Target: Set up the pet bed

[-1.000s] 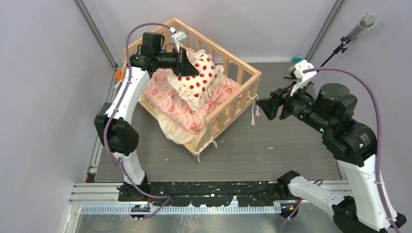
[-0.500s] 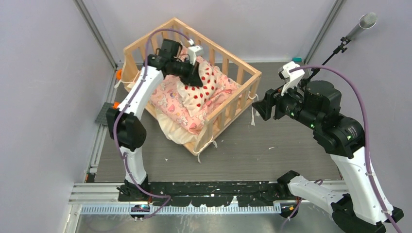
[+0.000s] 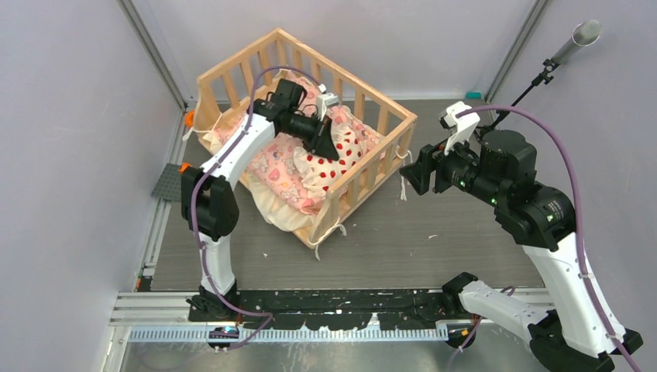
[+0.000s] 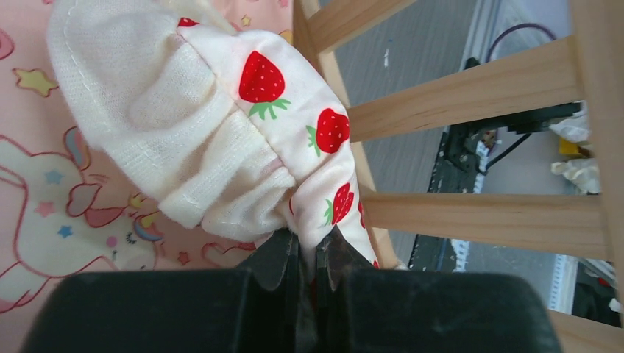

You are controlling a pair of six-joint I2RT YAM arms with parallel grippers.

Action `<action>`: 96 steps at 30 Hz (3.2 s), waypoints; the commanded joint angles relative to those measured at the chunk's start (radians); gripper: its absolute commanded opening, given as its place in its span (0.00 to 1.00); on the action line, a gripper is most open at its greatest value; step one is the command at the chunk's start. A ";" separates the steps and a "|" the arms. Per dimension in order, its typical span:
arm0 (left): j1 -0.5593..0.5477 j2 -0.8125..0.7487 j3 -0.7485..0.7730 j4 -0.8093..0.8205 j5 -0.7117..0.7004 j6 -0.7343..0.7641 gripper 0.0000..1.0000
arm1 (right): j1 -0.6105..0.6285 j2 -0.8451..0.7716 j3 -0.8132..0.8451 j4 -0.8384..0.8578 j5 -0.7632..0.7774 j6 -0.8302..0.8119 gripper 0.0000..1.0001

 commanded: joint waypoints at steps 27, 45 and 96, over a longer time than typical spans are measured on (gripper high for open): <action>-0.010 -0.039 -0.309 0.546 0.097 -0.420 0.32 | 0.002 -0.028 -0.044 0.048 -0.022 0.025 0.64; -0.009 -0.226 -0.162 0.327 -0.119 -0.252 0.79 | 0.003 -0.011 -0.039 0.042 -0.025 0.014 0.64; 0.176 -0.890 -0.607 0.513 -0.755 -0.516 0.94 | 0.003 -0.167 -0.271 0.237 0.111 0.129 0.66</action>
